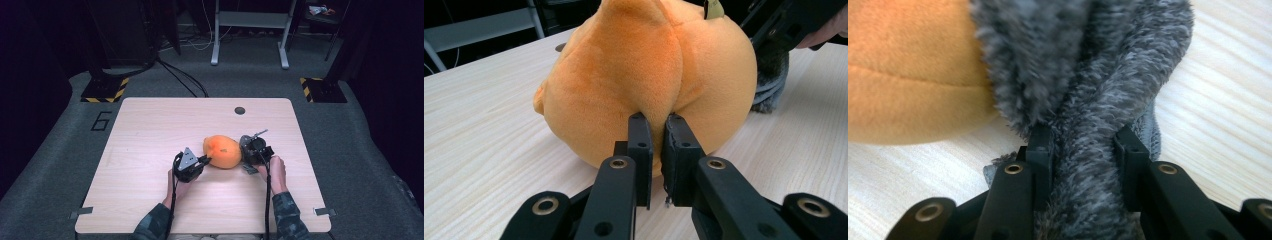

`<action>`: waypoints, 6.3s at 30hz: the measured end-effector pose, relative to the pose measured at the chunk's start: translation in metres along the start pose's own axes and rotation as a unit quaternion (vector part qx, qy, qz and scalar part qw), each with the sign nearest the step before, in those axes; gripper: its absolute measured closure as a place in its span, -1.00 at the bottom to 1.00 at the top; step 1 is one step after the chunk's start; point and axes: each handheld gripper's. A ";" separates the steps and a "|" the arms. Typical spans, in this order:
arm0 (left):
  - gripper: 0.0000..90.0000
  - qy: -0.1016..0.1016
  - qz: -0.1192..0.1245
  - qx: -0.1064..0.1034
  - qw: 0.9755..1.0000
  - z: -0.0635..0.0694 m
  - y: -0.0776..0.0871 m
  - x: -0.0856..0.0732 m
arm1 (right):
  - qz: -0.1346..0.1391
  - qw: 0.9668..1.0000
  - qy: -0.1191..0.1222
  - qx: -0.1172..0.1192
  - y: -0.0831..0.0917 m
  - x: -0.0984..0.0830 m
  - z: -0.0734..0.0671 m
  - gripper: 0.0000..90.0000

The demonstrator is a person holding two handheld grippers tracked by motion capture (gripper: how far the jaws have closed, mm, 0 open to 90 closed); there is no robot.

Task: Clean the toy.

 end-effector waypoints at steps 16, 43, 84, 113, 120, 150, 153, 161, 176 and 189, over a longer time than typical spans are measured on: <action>0.84 -0.004 0.002 0.001 1.000 0.000 0.000 0.000 | 0.101 0.990 0.091 0.038 0.068 0.022 -0.056 0.49; 0.80 -0.016 -0.036 0.013 0.999 0.001 -0.013 0.001 | 0.090 0.993 0.059 0.051 0.052 0.031 -0.050 0.49; 0.88 0.010 -0.020 -0.003 1.000 0.000 -0.009 0.001 | 0.089 0.995 0.035 0.021 0.046 0.006 -0.029 0.49; 0.87 0.013 -0.013 -0.003 1.000 0.000 -0.008 0.001 | 0.101 0.994 -0.001 0.028 0.062 0.011 -0.013 0.49; 0.87 0.007 -0.011 -0.009 1.000 0.001 -0.008 0.001 | 0.119 0.987 0.096 0.041 0.075 0.021 -0.071 0.48; 0.86 0.009 -0.013 -0.004 1.000 -0.001 -0.008 0.000 | 0.077 0.997 0.023 0.021 0.039 0.004 -0.021 0.48; 0.86 0.010 -0.015 -0.005 1.000 -0.001 -0.007 0.000 | 0.067 0.997 0.011 0.020 0.031 0.002 -0.014 0.48; 0.86 0.011 -0.016 -0.002 1.000 -0.002 -0.007 -0.001 | 0.009 1.000 -0.011 -0.002 -0.006 -0.003 0.000 0.49; 0.86 0.015 -0.017 -0.001 1.000 -0.003 -0.007 -0.002 | 0.098 0.995 0.014 0.005 0.060 0.008 -0.014 0.50; 0.81 0.016 -0.015 0.005 1.000 -0.003 -0.008 -0.002 | 0.091 0.993 0.075 0.018 0.060 0.014 -0.058 0.50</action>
Point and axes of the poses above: each handheld gripper's, and its own axes: y roughly backward along the jaws, x roughly out of its top, z roughly to its right, and after that the axes turned 15 degrees about -y, right-handed
